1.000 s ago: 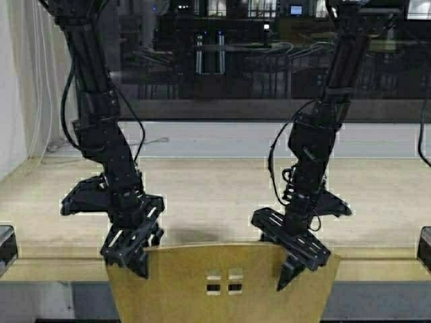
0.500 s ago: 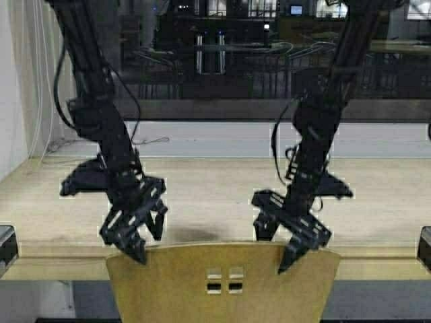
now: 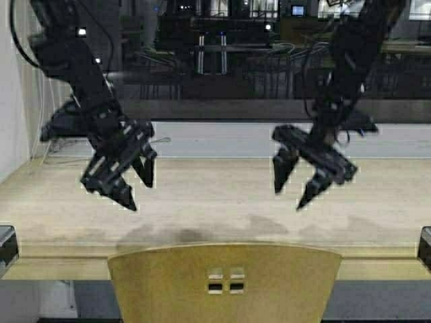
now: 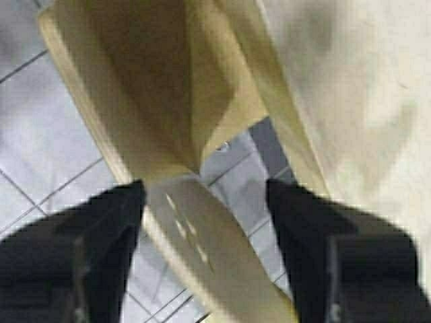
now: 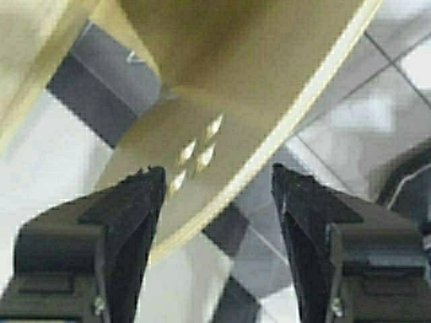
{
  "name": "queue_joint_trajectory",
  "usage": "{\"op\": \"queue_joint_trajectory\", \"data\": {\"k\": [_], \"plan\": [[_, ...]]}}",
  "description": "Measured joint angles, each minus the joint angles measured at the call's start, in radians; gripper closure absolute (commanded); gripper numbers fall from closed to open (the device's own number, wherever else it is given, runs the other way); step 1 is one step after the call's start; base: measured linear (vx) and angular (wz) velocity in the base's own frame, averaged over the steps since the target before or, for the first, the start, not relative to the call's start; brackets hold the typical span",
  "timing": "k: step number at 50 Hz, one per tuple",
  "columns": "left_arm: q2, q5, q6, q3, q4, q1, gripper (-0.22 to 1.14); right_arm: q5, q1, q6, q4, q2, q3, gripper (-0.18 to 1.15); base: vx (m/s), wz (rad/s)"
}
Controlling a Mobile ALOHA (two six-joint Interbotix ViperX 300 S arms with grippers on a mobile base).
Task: Push the chairs under the table
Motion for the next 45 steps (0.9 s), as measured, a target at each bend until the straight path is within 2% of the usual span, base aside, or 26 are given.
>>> {"op": "queue_joint_trajectory", "data": {"k": [4,7,17,24,31,45], "plan": [[-0.064,0.012,0.061,0.043,0.023,-0.002,0.03,0.011,0.005,-0.032,-0.064,-0.054,0.005,0.11,-0.01,0.03],[-0.117,0.015,0.144,0.074,0.08,-0.002,0.03,0.011,0.005,-0.075,-0.149,-0.1,0.008,0.11,-0.02,0.05],[-0.31,0.091,0.52,0.152,0.387,0.021,0.03,-0.021,0.011,-0.193,-0.4,-0.252,0.069,0.11,-0.05,0.12],[-0.423,0.195,0.704,0.181,0.52,0.02,0.03,-0.101,0.025,-0.255,-0.575,-0.383,0.15,0.11,-0.07,0.19],[-0.495,0.281,0.742,0.189,0.558,0.018,0.03,-0.138,0.012,-0.262,-0.678,-0.462,0.218,0.12,-0.08,0.23],[-0.66,0.474,0.744,0.23,0.646,0.028,0.03,-0.124,0.055,-0.278,-0.69,-0.545,0.233,0.12,-0.1,0.38]]}}
